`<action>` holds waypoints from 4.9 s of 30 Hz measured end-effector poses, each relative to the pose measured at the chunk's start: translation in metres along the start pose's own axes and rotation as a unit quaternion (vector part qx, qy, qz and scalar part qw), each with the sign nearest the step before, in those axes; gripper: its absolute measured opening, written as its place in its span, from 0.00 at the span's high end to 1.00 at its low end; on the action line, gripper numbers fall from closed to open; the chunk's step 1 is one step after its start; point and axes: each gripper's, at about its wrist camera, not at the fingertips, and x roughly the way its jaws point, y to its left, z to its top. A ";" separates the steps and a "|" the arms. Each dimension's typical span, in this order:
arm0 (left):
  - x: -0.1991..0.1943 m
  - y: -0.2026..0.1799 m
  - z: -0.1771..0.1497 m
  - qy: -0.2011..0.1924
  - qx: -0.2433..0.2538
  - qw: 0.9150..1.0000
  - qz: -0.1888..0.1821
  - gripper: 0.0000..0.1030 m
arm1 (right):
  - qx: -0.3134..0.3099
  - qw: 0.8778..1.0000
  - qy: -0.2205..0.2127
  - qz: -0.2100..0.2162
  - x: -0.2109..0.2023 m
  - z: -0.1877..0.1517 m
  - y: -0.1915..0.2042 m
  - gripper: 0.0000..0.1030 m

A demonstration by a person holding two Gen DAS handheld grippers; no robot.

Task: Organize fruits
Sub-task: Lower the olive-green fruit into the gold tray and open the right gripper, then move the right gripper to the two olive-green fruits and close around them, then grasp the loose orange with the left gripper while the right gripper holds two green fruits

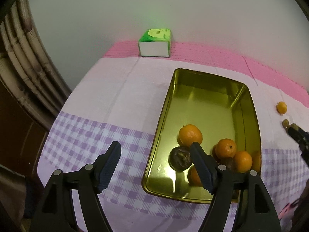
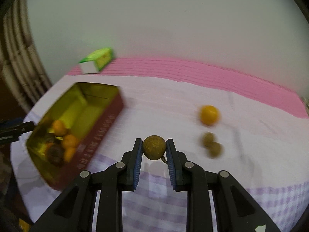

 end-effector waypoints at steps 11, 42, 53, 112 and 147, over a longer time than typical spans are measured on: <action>-0.002 0.021 0.003 0.002 -0.043 0.999 0.001 0.26 | -0.087 0.993 0.013 0.076 0.017 0.017 0.101 0.78; 0.003 0.025 0.002 0.015 -0.058 0.998 -0.018 0.25 | -0.098 0.990 0.047 0.085 0.050 0.003 0.131 0.67; 0.003 0.024 0.001 0.018 -0.057 0.998 -0.018 0.25 | -0.069 0.994 0.012 0.081 0.024 0.013 0.109 0.56; 0.026 -0.232 0.051 0.017 0.120 0.983 -0.141 0.25 | 0.089 0.992 0.025 -0.088 0.016 -0.047 -0.177 0.77; 0.097 -0.359 0.061 0.037 0.206 0.963 -0.169 0.32 | 0.106 0.987 0.024 -0.122 0.016 -0.050 -0.184 0.74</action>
